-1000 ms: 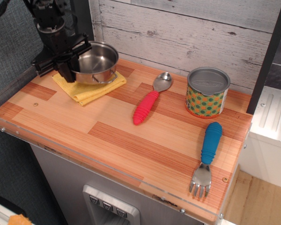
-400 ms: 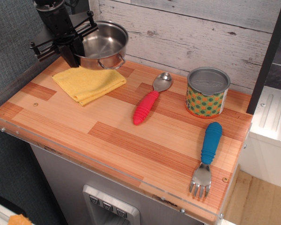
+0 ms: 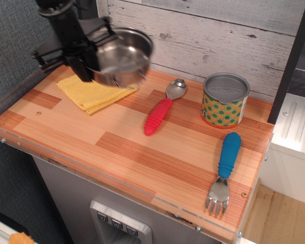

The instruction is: Move silver pot directly to left of blue utensil.

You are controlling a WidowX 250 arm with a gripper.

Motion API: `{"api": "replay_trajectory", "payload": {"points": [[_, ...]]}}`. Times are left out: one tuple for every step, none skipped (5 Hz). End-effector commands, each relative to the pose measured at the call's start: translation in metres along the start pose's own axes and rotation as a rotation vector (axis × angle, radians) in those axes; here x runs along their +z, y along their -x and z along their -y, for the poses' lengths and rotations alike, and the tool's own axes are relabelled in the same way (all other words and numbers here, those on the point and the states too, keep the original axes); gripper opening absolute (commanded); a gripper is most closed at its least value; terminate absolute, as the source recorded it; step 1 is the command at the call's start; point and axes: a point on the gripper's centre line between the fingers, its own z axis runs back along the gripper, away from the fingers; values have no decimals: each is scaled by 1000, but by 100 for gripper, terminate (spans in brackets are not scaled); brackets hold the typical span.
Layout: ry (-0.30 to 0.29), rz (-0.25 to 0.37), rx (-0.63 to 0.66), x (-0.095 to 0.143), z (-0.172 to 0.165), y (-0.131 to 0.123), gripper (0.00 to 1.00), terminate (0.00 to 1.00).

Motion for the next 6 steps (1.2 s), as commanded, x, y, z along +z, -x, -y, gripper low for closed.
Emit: {"api": "replay_trajectory", "payload": {"points": [[31, -28, -54, 6, -5, 37, 0, 0], [23, -55, -107, -2, -2, 60, 0, 0], [7, -99, -135, -13, 3, 75, 0, 0], [-23, -124, -181, -28, 9, 87, 0, 0], [-40, -151, -212, -42, 13, 93, 0, 0], [-43, -161, -226, -53, 14, 97, 0, 0]]}}
